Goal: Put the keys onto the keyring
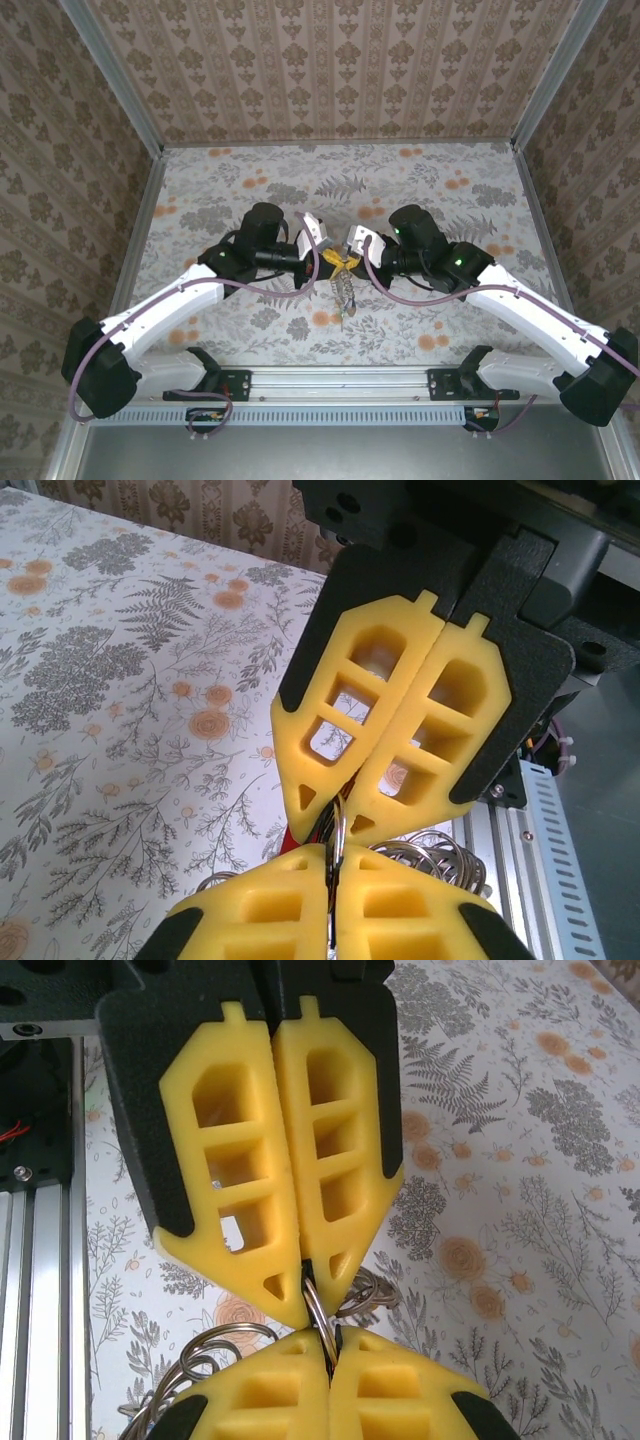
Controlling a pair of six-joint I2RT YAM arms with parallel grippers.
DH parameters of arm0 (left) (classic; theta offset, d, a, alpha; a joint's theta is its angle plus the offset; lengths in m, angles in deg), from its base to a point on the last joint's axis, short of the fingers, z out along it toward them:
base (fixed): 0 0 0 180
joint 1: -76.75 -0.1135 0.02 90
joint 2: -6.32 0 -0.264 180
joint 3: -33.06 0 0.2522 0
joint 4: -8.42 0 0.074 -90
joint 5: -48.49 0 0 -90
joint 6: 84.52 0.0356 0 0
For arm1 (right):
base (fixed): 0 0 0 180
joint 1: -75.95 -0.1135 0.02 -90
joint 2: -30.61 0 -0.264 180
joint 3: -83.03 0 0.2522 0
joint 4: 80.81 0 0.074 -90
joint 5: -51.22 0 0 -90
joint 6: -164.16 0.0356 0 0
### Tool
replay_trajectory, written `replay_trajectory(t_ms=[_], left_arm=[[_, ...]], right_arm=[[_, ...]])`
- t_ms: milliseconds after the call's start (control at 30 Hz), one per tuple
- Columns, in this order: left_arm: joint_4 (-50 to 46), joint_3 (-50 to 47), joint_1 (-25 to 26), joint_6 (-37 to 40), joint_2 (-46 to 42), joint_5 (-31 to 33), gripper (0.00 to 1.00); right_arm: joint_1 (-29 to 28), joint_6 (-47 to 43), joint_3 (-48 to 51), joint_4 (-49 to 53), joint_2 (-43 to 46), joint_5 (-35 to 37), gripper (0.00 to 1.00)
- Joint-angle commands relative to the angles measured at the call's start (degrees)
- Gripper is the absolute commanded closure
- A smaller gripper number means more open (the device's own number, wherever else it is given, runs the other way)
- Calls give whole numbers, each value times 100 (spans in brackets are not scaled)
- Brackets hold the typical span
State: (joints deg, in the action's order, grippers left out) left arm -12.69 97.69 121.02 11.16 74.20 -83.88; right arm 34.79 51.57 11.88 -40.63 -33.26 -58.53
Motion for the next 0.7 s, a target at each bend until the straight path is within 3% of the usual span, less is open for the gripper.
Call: replay_trajectory(t_ms=[0, 300, 533, 667], left_arm=[[44, 258, 66, -32, 74, -20, 89], [157, 467, 209, -265, 237, 213, 82], [294, 400, 269, -205, 255, 174, 100], [656, 120, 276, 99, -3, -74, 100]], right_arm=[[-100, -131, -194, -102, 55, 28, 100], [-207, -6, -145, -322, 15, 32, 100], [-212, 164, 14, -628, 96, 33, 100], [-140, 228, 152, -811, 271, -70, 98]])
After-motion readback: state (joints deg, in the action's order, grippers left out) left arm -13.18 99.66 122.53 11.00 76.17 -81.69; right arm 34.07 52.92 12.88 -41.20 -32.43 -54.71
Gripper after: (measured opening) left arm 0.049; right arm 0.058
